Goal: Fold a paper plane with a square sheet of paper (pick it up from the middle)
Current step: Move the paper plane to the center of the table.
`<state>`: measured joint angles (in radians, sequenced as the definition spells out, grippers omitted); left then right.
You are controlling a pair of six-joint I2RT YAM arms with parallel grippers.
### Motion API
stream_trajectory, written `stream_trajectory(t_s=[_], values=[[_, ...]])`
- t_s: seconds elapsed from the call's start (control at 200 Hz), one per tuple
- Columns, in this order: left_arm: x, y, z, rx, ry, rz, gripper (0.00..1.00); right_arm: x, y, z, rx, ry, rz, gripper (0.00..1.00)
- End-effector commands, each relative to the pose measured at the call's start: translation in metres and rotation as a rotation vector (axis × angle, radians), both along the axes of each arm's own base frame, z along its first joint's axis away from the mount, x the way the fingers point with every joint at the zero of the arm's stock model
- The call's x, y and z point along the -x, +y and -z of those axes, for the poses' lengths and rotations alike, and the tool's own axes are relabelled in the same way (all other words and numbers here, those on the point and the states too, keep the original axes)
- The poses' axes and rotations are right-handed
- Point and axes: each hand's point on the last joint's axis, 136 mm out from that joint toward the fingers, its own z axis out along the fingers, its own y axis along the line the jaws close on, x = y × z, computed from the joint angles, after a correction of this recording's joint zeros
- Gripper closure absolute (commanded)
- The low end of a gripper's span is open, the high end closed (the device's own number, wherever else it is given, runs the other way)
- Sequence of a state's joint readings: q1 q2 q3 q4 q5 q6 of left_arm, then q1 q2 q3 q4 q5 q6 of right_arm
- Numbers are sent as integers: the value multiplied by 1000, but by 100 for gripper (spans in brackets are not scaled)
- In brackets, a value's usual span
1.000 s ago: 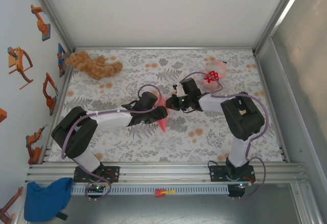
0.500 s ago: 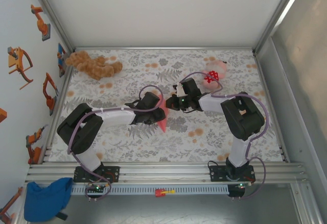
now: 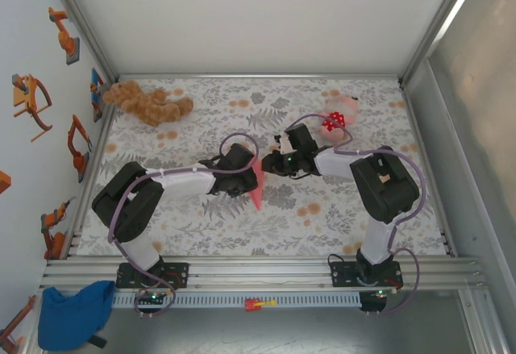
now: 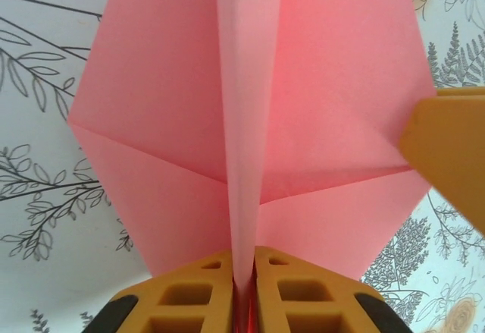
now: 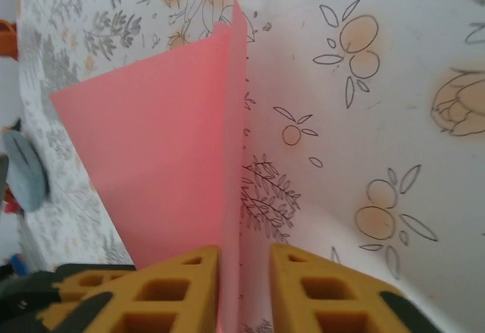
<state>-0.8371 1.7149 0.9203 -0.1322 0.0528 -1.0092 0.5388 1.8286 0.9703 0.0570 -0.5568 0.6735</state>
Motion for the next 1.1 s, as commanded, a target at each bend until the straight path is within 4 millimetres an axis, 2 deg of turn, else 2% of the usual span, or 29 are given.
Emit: stream_trajectory(t_s=[0.0, 0.07, 0.295, 0.406, 0.506, 0.701, 0.811, 1.097], values=[[-1, 3, -6, -48, -11, 20, 89, -13, -15, -26, 51, -97, 47, 62], [-3, 5, -10, -69, -20, 36, 90, -16, -24, -34, 69, -129, 73, 56], [-14, 26, -23, -248, -38, 103, 92, -24, -64, -52, 192, -236, 176, 49], [-26, 40, -24, -361, -13, 136, 92, -29, -87, -57, 236, -264, 251, 47], [-45, 43, -26, -427, -24, 155, 92, -31, -102, -61, 262, -281, 294, 47], [-83, 38, -23, -447, -38, 148, 92, -30, -110, -62, 284, -285, 302, 48], [-97, 36, -16, -446, -40, 139, 91, -30, -111, -59, 285, -276, 303, 48], [-108, 34, 3, -475, -23, 141, 82, -31, -112, -58, 280, -265, 303, 48]])
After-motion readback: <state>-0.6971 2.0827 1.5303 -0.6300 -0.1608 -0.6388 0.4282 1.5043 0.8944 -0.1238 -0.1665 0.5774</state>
